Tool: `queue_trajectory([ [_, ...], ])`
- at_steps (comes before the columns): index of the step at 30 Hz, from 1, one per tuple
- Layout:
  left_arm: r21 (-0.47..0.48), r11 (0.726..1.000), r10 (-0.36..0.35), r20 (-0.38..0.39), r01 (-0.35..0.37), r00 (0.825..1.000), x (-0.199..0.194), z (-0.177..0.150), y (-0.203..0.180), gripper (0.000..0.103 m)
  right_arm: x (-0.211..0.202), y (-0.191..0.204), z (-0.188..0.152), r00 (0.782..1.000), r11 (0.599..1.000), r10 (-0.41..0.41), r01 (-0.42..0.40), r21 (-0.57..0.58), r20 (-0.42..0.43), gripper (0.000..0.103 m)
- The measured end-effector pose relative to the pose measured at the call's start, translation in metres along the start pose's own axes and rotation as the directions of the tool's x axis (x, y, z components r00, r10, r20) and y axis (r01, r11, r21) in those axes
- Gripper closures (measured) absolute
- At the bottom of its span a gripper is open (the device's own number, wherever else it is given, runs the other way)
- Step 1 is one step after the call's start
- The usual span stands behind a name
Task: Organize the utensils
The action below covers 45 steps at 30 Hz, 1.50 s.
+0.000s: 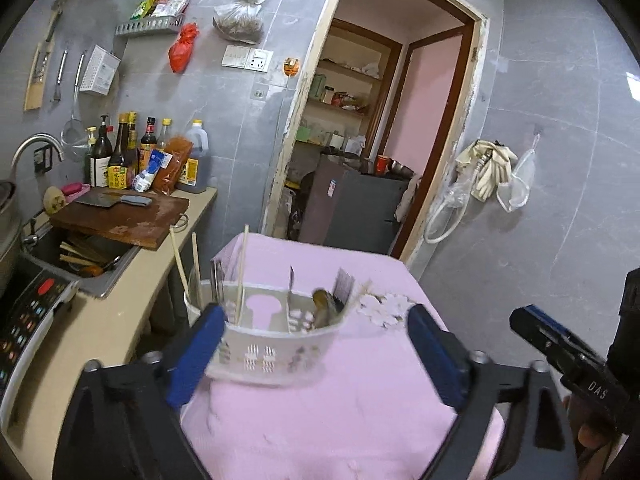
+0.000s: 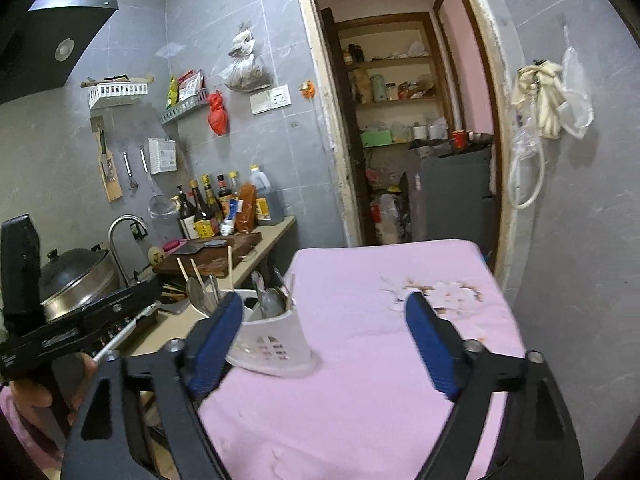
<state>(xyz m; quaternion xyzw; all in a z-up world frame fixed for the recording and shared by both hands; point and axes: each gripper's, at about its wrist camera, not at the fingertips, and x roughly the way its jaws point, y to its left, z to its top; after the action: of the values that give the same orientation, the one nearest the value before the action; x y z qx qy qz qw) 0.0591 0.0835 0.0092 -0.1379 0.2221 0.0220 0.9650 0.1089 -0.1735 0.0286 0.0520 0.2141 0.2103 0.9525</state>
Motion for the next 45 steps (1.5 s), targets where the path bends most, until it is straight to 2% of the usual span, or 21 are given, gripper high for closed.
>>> queue_trajectory([
  [3, 0.012, 1.000, 0.029, 0.008, -0.029, 1.000, -0.020, -0.014, -0.012, 0.001, -0.022, -0.006, -0.009, 0.999, 0.999, -0.041, 0.041, -0.012, 0.006, 0.005],
  [5, 0.018, 0.998, 0.053, 0.016, -0.054, 0.998, -0.032, -0.023, -0.017, 0.001, -0.033, -0.009, -0.014, 0.998, 0.998, -0.069, 0.069, -0.016, 0.005, 0.001],
  [17, 0.066, 0.993, 0.095, 0.020, -0.096, 0.995, -0.064, -0.052, -0.024, 0.001, -0.071, -0.018, -0.038, 0.989, 0.990, -0.143, 0.143, -0.011, -0.020, 0.001],
  [45, 0.077, 0.990, 0.118, 0.023, -0.119, 0.993, -0.068, -0.053, -0.025, 0.001, -0.061, -0.010, -0.038, 0.993, 0.994, -0.108, 0.108, -0.008, -0.044, 0.001],
])
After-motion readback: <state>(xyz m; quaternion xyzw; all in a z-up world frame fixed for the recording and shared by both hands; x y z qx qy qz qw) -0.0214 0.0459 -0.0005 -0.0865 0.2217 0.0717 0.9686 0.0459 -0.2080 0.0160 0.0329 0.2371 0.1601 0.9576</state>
